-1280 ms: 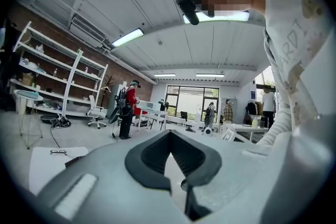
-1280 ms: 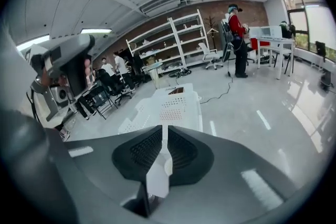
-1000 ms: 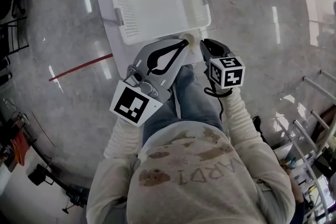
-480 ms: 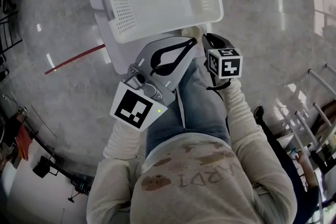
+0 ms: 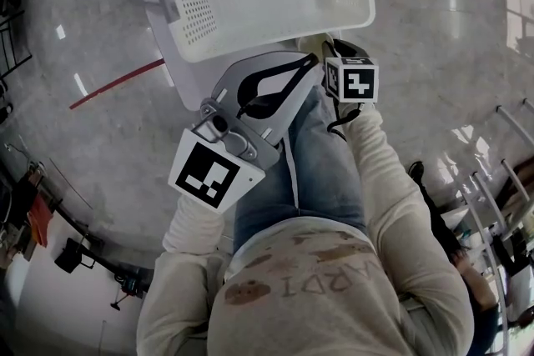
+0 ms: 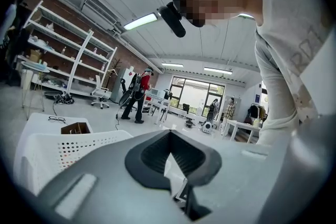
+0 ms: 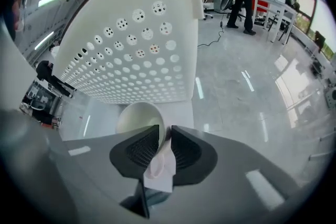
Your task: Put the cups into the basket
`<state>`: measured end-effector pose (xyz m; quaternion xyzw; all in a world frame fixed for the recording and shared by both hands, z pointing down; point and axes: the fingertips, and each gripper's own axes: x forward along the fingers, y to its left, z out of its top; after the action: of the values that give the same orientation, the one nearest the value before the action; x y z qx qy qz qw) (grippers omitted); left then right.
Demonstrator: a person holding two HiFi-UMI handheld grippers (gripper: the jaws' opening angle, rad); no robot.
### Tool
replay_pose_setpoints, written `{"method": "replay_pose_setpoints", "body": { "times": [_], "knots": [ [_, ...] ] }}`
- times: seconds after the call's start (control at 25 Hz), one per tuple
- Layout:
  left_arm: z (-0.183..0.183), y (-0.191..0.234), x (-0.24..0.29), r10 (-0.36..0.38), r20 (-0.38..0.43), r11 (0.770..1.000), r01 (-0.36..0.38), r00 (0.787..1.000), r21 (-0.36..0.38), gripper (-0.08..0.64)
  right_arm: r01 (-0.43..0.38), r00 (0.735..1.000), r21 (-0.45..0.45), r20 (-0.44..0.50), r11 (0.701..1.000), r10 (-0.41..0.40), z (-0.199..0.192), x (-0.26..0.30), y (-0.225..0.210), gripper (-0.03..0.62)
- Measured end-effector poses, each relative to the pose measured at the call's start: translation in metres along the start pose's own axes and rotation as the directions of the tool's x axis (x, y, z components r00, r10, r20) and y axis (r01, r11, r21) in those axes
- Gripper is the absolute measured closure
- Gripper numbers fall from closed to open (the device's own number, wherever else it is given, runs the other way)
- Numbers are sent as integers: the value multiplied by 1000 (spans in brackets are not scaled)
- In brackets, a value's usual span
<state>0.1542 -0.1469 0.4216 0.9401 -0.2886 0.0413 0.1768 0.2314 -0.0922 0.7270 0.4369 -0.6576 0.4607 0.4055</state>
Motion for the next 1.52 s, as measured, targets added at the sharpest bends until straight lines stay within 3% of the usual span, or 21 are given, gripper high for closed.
{"method": "replay_pose_setpoints", "body": {
  "times": [0.2,0.36,0.56,0.84,1.0,1.24,1.52],
  "knots": [
    [-2,-1,-4,8,-8,1000,-8,1000,3,560,72,995,-14,-66,997,-73,-2,6,-3,514],
    [-3,-3,-7,18,-14,1000,-18,1000,0,560,143,984,-86,-93,986,-151,-4,3,-9,538],
    [0,-7,-9,21,-18,1000,-21,1000,10,560,76,997,-42,-21,996,-77,2,-11,2,539],
    [29,-15,-13,45,11,998,-46,999,49,560,-35,993,-30,112,999,38,21,-85,25,540],
    [56,-22,-20,74,41,994,-76,996,74,560,-95,971,-59,213,994,105,44,-146,43,540],
    [90,-40,-33,120,86,987,-128,989,100,560,-165,912,-123,359,979,199,76,-233,70,541],
    [120,-45,-51,203,151,968,-222,967,116,560,-213,859,-194,431,958,278,111,-267,89,540]
  ]
}}
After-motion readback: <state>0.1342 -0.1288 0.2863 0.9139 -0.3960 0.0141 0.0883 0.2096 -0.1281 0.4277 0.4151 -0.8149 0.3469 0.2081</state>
